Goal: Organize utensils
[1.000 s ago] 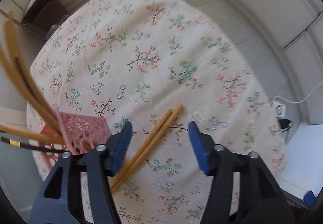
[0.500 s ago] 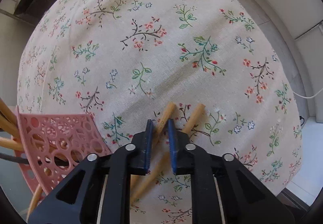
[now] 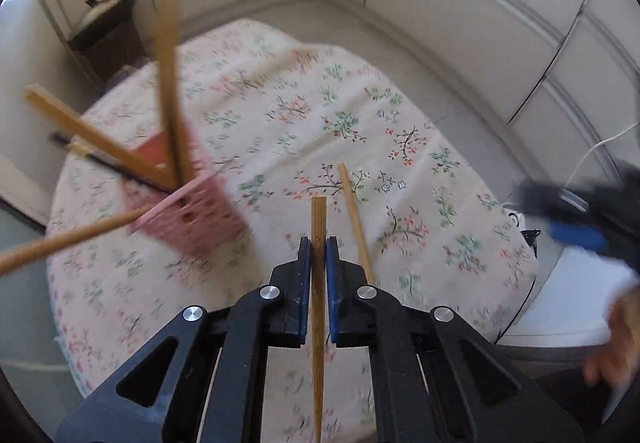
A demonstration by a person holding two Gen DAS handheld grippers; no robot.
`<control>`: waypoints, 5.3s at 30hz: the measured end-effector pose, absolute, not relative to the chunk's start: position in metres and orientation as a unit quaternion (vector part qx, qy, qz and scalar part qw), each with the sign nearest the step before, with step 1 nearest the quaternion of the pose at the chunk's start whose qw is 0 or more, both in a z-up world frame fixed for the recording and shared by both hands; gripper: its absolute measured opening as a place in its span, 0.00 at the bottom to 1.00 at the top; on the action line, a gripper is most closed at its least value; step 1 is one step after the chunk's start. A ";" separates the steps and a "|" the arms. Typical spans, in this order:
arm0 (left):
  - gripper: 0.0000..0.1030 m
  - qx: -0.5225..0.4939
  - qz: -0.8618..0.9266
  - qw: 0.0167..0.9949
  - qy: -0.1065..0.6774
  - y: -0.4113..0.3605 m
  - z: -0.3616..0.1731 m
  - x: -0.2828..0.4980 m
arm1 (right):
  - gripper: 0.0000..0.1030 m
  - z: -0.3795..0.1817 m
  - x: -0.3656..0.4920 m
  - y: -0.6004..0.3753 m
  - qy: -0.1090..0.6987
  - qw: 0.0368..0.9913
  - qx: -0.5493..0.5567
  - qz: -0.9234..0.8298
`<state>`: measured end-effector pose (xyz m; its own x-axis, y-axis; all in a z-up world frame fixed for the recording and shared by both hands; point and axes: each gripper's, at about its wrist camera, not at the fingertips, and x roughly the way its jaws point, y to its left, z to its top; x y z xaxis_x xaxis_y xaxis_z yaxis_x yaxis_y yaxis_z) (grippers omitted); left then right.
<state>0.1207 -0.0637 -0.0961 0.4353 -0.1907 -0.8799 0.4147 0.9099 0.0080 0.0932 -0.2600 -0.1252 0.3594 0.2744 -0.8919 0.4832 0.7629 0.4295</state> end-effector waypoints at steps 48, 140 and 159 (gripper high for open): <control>0.07 -0.140 -0.075 0.965 0.207 0.098 0.112 0.080 | 0.07 0.044 0.071 -0.226 0.256 0.913 0.316 0.023; 0.67 -0.117 0.030 0.949 0.291 0.119 0.024 0.161 | 0.07 -0.201 0.393 -0.343 0.411 0.771 0.484 -0.042; 0.68 -0.211 -0.007 0.949 0.235 0.159 0.078 0.102 | 0.07 0.121 0.190 -0.184 0.250 0.931 0.262 0.055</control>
